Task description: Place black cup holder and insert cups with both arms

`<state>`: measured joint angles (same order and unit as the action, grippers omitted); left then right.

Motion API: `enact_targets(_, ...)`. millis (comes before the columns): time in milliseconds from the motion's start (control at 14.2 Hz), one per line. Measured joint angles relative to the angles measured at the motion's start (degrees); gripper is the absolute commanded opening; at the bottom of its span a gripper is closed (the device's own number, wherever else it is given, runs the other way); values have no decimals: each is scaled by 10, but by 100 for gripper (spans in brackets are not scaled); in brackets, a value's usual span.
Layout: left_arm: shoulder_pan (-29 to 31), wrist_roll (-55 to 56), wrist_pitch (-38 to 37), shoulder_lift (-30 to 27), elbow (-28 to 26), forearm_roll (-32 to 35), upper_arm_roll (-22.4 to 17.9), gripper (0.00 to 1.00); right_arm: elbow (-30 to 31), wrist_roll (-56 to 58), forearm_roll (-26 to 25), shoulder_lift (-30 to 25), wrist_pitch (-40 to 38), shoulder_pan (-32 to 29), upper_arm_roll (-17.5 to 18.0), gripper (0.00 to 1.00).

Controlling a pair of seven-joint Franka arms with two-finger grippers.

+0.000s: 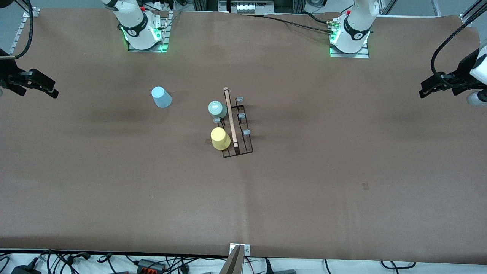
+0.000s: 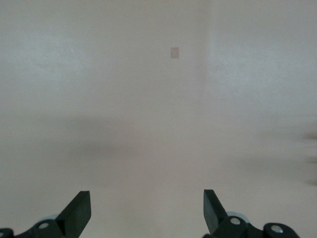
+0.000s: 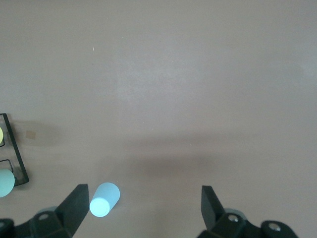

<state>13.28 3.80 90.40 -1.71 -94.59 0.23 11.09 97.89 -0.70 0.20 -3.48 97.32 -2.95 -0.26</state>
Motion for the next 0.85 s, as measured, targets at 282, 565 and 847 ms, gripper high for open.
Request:
enact_targets(282, 2, 0, 0, 0, 0, 0, 0, 100, 0, 0, 0, 0, 0, -7, 0, 100)
enact_targets(565, 2, 0, 0, 0, 0, 0, 0, 100, 0, 1, 0, 0, -2, -8, 1, 100)
enact_targets(847, 2, 0, 0, 0, 0, 0, 0, 100, 1, 11, 0, 0, -6, -7, 5, 100)
